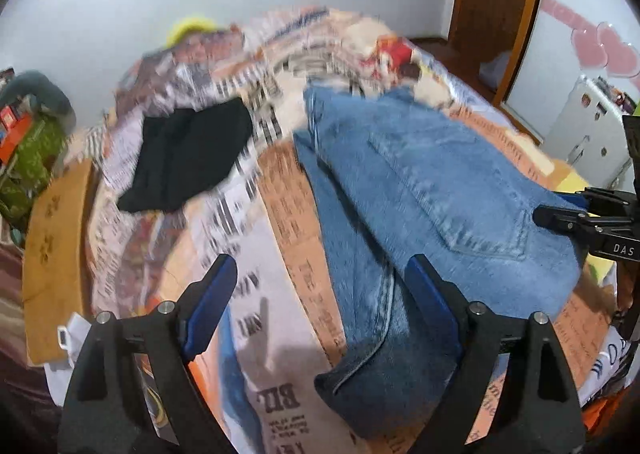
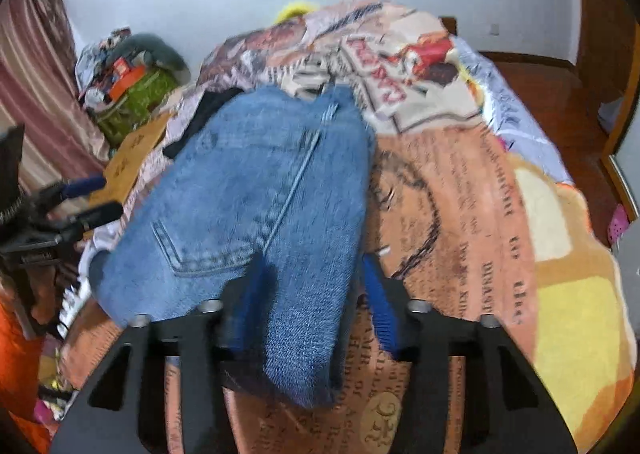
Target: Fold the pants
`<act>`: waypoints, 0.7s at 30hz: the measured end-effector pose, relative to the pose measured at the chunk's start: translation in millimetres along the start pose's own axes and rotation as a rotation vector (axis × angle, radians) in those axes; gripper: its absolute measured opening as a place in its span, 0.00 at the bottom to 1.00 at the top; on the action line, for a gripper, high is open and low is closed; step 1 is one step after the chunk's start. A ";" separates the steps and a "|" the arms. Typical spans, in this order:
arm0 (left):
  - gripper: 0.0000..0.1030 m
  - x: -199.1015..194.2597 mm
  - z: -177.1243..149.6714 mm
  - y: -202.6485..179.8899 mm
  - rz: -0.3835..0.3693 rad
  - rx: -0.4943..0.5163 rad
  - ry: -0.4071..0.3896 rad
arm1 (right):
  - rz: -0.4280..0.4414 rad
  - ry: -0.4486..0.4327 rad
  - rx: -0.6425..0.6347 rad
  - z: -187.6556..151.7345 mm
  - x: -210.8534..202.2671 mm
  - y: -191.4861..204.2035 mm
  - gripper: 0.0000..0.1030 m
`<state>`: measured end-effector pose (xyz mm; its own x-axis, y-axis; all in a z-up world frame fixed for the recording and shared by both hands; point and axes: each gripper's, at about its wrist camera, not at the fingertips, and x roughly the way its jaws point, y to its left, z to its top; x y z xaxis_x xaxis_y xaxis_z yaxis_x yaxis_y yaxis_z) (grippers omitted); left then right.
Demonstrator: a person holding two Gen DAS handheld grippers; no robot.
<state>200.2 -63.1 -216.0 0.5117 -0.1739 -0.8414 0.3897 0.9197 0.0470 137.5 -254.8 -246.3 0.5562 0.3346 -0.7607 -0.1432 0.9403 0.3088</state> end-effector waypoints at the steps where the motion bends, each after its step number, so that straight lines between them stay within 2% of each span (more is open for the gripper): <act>1: 0.80 10.2 -4.5 1.5 0.003 -0.010 0.030 | -0.004 0.005 -0.005 -2.3 4.0 -1.0 0.34; 3: 0.80 24.3 -13.2 4.7 -0.020 -0.042 0.068 | 0.001 0.001 -0.014 -6.1 5.0 -3.6 0.32; 8: 0.80 27.1 -18.4 10.6 -0.063 -0.079 0.067 | 0.008 -0.003 -0.003 -10.5 4.1 -4.9 0.31; 12: 0.79 19.5 -12.6 7.5 -0.032 -0.033 0.057 | -0.015 0.022 -0.019 -5.2 -1.3 1.0 0.32; 14: 0.78 10.3 -3.4 7.4 0.037 0.004 0.002 | -0.016 0.029 -0.027 0.4 -6.8 0.1 0.33; 16: 0.78 0.4 9.1 9.4 0.069 0.018 -0.055 | -0.030 0.009 -0.016 6.3 -12.7 -4.2 0.40; 19: 0.78 -2.2 32.9 18.4 0.048 -0.014 -0.083 | -0.018 -0.049 0.036 17.5 -20.6 -14.7 0.50; 21: 0.78 2.2 47.9 23.6 0.057 -0.027 -0.089 | -0.005 -0.081 0.063 28.1 -22.6 -21.9 0.50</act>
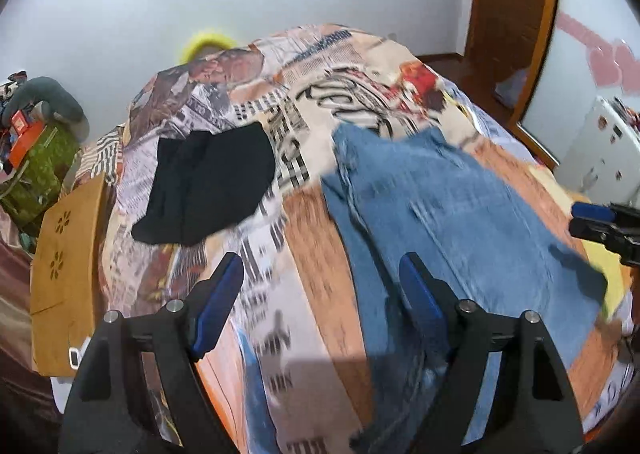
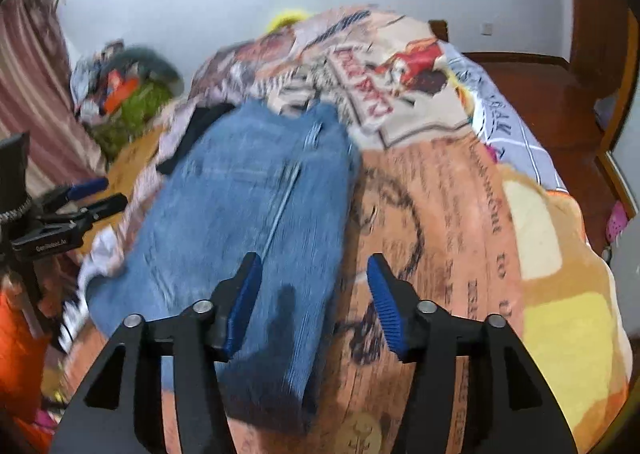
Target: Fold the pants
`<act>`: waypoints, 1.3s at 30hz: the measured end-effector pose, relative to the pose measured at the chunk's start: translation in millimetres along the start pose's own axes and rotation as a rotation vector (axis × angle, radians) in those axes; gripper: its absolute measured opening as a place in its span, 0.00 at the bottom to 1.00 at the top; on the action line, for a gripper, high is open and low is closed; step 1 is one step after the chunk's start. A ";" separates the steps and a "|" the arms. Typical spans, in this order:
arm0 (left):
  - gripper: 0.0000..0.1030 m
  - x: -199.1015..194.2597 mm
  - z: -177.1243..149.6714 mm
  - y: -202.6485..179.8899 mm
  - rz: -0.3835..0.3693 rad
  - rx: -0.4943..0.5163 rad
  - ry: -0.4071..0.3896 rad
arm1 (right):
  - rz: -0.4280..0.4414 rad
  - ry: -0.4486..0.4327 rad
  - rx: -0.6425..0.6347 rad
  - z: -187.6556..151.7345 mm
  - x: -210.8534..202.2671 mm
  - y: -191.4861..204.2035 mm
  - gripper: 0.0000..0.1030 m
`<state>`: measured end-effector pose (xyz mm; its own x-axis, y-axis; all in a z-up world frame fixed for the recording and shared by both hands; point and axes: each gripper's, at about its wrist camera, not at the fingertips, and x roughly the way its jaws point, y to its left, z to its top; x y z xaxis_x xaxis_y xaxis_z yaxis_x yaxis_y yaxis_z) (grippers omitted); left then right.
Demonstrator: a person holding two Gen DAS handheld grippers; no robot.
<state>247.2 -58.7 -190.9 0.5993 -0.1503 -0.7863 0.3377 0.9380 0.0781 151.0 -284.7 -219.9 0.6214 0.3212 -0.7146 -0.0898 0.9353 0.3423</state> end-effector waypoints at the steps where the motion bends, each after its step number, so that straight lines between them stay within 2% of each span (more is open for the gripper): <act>1: 0.78 4.8 7.9 2.0 0.006 -0.007 0.003 | -0.001 -0.007 0.004 5.1 0.9 -2.3 0.50; 8: 0.78 38.1 50.0 -1.0 -0.014 -0.017 0.022 | -0.025 -0.041 -0.015 48.3 26.3 -13.7 0.50; 16: 0.80 87.0 78.0 -13.4 -0.042 -0.013 0.114 | 0.036 0.035 0.022 84.0 90.2 -32.2 0.50; 19: 0.81 102.8 79.4 -16.2 -0.043 -0.008 0.136 | 0.057 0.057 0.030 92.5 109.7 -34.4 0.50; 24: 0.82 128.2 78.2 -18.8 -0.076 -0.004 0.169 | 0.080 0.090 -0.027 101.7 138.0 -25.6 0.50; 26: 0.87 133.4 78.0 -19.8 -0.067 0.002 0.158 | 0.094 0.097 -0.036 102.5 145.1 -25.7 0.50; 27: 0.88 135.1 77.4 -19.9 -0.060 0.007 0.151 | 0.099 0.103 -0.039 103.5 149.4 -26.7 0.48; 28: 0.89 137.1 76.9 -19.9 -0.054 0.010 0.148 | 0.102 0.108 -0.043 103.4 152.2 -27.3 0.35; 29: 0.89 139.0 76.2 -19.4 -0.051 0.010 0.150 | 0.111 0.113 -0.044 102.9 154.8 -28.2 0.30; 31: 0.90 143.2 73.9 -15.6 -0.045 -0.012 0.155 | 0.125 0.105 -0.045 101.8 155.6 -30.7 0.25; 34: 0.96 149.0 68.2 -7.2 -0.031 -0.057 0.153 | 0.101 0.101 -0.092 101.3 156.4 -30.1 0.24; 38: 0.96 149.3 67.0 -5.3 -0.032 -0.081 0.160 | 0.078 0.125 -0.130 101.3 158.0 -29.0 0.26; 39: 0.96 145.5 68.2 -5.9 -0.028 -0.076 0.154 | 0.069 0.124 -0.131 102.9 155.3 -28.1 0.29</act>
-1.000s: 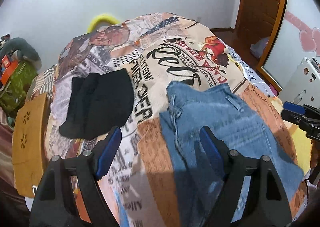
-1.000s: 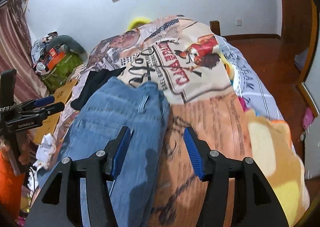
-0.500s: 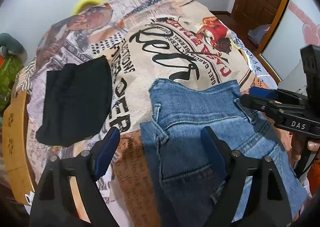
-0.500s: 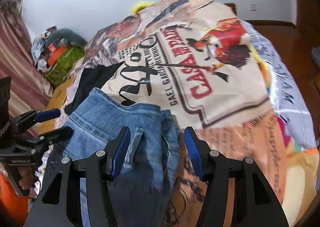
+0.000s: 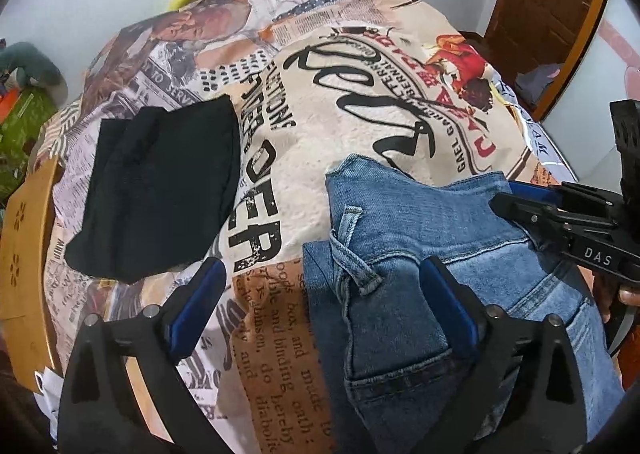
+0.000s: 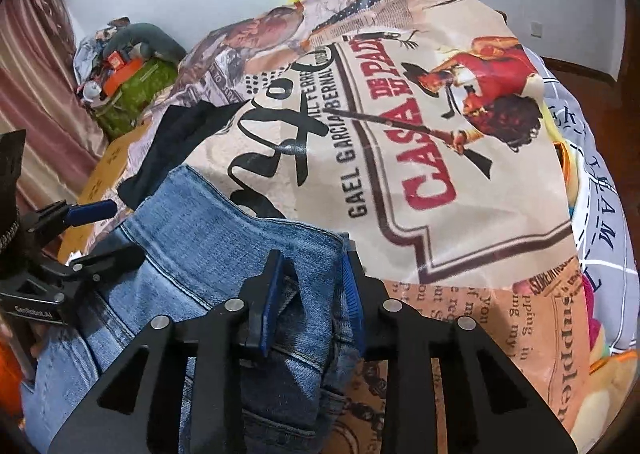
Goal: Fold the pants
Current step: 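Grasp the folded jeans at the waistband with the right gripper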
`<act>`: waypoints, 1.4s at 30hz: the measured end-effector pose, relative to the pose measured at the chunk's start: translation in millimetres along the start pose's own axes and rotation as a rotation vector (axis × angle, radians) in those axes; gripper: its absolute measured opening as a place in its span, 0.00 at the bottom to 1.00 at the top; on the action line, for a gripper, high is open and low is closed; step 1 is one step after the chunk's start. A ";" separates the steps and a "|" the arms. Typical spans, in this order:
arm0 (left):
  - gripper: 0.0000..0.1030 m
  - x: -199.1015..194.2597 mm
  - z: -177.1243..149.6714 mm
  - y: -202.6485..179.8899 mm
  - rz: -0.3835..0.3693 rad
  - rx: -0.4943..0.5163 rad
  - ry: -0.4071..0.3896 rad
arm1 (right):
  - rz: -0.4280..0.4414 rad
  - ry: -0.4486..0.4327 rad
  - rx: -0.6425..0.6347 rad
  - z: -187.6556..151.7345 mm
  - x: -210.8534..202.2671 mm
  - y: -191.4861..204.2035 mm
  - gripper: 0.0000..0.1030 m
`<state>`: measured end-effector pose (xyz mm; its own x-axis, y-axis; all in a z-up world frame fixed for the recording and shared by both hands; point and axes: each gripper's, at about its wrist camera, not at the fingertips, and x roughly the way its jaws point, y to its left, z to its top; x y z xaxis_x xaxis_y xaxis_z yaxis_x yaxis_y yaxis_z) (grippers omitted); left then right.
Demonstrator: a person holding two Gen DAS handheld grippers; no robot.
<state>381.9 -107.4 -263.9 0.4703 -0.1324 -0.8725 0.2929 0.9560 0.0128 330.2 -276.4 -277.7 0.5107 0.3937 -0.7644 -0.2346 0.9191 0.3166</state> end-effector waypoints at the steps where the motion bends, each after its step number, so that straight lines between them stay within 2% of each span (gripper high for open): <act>1: 0.95 -5.9 0.4 -0.7 0.005 0.009 -0.012 | -0.008 -0.002 -0.001 0.6 -4.5 0.5 0.33; 4: 0.93 -26.5 0.2 1.0 0.028 0.022 -0.042 | -0.060 -0.023 -0.002 0.2 -26.5 2.4 0.36; 5: 0.93 -33.6 0.1 3.2 0.014 0.014 -0.044 | -0.077 -0.031 -0.006 -0.1 -33.8 2.9 0.38; 7: 0.93 -46.9 0.4 8.5 -0.023 -0.011 -0.048 | -0.090 -0.073 -0.018 -3.7 -57.6 5.7 0.51; 11: 0.93 -75.5 -3.4 14.2 -0.042 -0.032 -0.077 | -0.074 -0.124 -0.038 -13.8 -94.2 16.2 0.61; 13: 0.94 -84.5 -7.2 13.0 -0.026 -0.022 -0.079 | -0.070 -0.108 -0.064 -22.5 -105.7 23.5 0.70; 15: 0.94 -89.7 -12.1 11.1 -0.010 -0.009 -0.067 | -0.081 -0.080 -0.090 -32.2 -107.7 31.5 0.75; 20: 0.95 -90.7 -33.7 4.2 -0.024 0.007 -0.004 | -0.044 -0.032 -0.044 -63.6 -105.3 32.3 0.75; 27: 0.95 -73.6 -63.4 -11.8 -0.030 0.072 0.083 | 0.047 0.079 0.120 -95.2 -76.6 15.9 0.75; 32: 0.99 -67.7 -59.3 -12.1 -0.019 0.075 0.071 | 0.134 0.101 0.191 -95.2 -59.6 5.8 0.75; 38: 0.99 -54.8 -41.8 -7.0 -0.107 0.003 0.101 | 0.201 0.130 0.202 -83.6 -42.4 -2.9 0.79; 42: 0.99 -41.8 -39.9 -17.3 -0.163 0.040 0.146 | 0.230 0.120 0.209 -79.8 -37.2 -0.8 0.81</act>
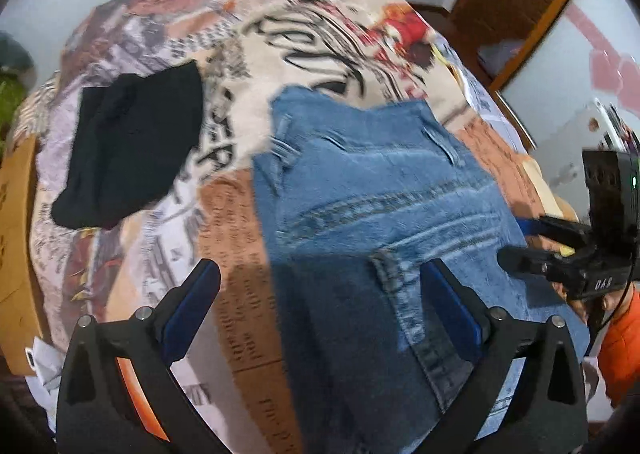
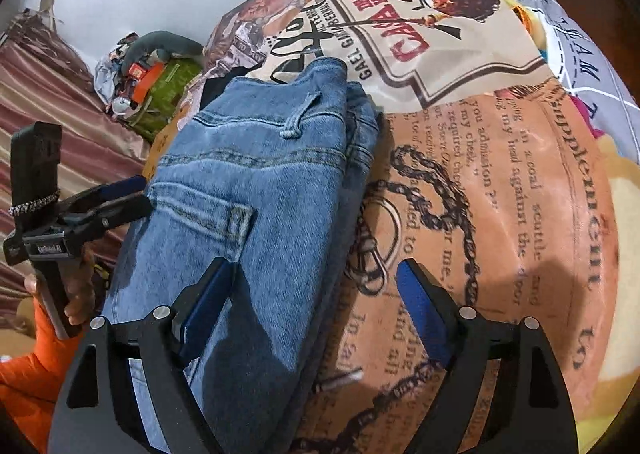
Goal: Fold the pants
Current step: 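Grasp the folded jeans at the waistband with the right gripper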
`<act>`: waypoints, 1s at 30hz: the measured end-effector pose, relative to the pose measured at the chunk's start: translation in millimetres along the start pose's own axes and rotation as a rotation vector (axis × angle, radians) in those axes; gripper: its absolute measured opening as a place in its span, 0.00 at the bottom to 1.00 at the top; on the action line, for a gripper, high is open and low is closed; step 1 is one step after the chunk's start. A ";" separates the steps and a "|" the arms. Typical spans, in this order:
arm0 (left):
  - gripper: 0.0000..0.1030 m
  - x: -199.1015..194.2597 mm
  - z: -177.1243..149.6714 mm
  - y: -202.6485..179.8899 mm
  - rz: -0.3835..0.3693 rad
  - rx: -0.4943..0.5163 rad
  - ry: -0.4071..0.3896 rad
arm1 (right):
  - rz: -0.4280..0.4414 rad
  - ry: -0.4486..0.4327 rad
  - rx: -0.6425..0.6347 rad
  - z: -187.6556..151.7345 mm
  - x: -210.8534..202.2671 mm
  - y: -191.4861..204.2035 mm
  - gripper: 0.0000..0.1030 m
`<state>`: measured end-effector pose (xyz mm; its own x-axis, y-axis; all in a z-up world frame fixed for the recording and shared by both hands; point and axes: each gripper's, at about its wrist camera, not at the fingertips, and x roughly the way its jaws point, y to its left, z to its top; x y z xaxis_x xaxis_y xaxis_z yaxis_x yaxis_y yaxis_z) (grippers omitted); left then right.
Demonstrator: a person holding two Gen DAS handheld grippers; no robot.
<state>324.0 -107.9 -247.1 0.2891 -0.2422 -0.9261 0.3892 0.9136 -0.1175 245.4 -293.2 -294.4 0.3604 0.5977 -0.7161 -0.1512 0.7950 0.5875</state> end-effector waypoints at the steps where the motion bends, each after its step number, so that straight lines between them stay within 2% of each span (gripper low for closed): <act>1: 1.00 5.6 0.3 -1.5 -0.018 0.007 0.021 | 0.008 0.000 0.000 1.2 1.5 1.3 0.81; 7: 1.00 32.9 7.0 16.0 -0.188 -0.067 0.148 | 0.029 0.009 -0.055 8.4 14.7 15.7 0.81; 10: 1.00 40.2 9.5 19.9 -0.240 -0.073 0.158 | 0.040 0.010 -0.036 14.9 21.6 15.3 0.79; 12: 1.00 42.7 11.9 18.3 -0.249 -0.065 0.155 | 0.051 0.014 -0.006 20.9 25.2 12.8 0.79; 14: 1.00 45.7 15.4 14.2 -0.260 -0.055 0.151 | 0.049 0.016 -0.008 23.3 26.9 13.2 0.75; 15: 1.00 46.6 17.5 12.9 -0.263 -0.057 0.146 | 0.047 0.019 -0.006 23.4 27.0 13.5 0.70; 17: 0.86 43.9 19.6 6.5 -0.274 -0.046 0.116 | 0.041 0.019 -0.005 22.9 25.4 14.2 0.62; 19: 0.80 39.8 20.0 -0.6 -0.245 -0.022 0.089 | 0.019 0.016 -0.006 22.4 22.5 16.3 0.49; 22: 0.69 30.3 16.7 1.4 -0.240 -0.035 0.061 | -0.016 -0.003 -0.042 18.4 13.9 25.3 0.38; 25: 0.64 15.0 11.4 8.3 -0.250 -0.059 0.035 | -0.043 -0.033 -0.101 17.1 5.1 45.4 0.32; 30: 0.61 -29.7 -6.2 24.2 -0.223 -0.049 -0.086 | -0.033 -0.098 -0.204 18.1 -6.3 82.6 0.29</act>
<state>319.4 -76.6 -224.7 0.2754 -0.4648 -0.8415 0.4092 0.8488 -0.3349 247.3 -233.1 -234.5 0.4544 0.5662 -0.6877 -0.3170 0.8242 0.4692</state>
